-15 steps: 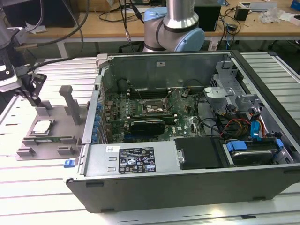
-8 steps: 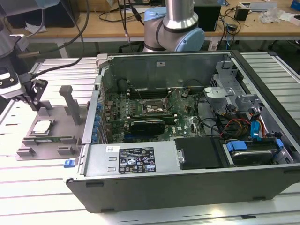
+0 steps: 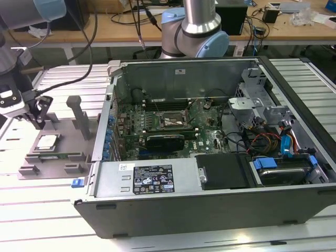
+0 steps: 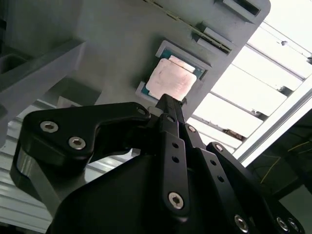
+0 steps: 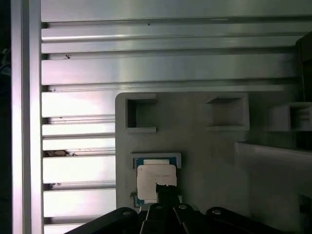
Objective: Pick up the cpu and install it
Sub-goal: 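Pick up the cpu and move it towards the insertion slot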
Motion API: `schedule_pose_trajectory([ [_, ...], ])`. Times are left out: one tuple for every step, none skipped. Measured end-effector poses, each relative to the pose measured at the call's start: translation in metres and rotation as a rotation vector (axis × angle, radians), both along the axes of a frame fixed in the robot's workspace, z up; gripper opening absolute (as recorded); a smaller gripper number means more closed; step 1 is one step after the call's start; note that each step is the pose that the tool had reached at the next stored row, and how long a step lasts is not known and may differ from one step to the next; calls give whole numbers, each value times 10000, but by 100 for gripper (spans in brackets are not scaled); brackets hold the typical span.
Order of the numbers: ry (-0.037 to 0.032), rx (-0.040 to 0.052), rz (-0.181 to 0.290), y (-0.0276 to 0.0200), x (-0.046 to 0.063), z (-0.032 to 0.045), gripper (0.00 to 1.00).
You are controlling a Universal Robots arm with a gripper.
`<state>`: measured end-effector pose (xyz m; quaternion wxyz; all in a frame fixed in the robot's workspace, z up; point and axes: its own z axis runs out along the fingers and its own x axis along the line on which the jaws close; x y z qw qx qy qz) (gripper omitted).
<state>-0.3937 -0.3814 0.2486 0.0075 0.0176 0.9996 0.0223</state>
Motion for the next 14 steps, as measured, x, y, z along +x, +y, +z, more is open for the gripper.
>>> schedule_pose_trajectory([
  [9, 0, 12, 0, -4, -19, 11],
  [15, 1, 23, -1, -7, -35, 11],
  [25, 0, 37, -2, -12, -59, 11],
  [32, 0, 48, -2, -15, -77, 11],
  [38, 0, 62, -2, -18, -97, 11],
  [47, 0, 89, -3, -21, -134, 11],
  [53, 0, 107, -2, -23, -154, 11],
  [58, 0, 124, -3, -25, -172, 11],
  [66, 0, 150, -4, -28, -196, 11],
  [72, 0, 165, -5, -30, -209, 11],
  [94, 0, 209, -9, -36, -256, 11],
  [114, 1, 239, -14, -37, -288, 11],
  [125, 0, 251, -18, -37, -303, 11],
  [135, 0, 258, -23, -37, -316, 11],
])
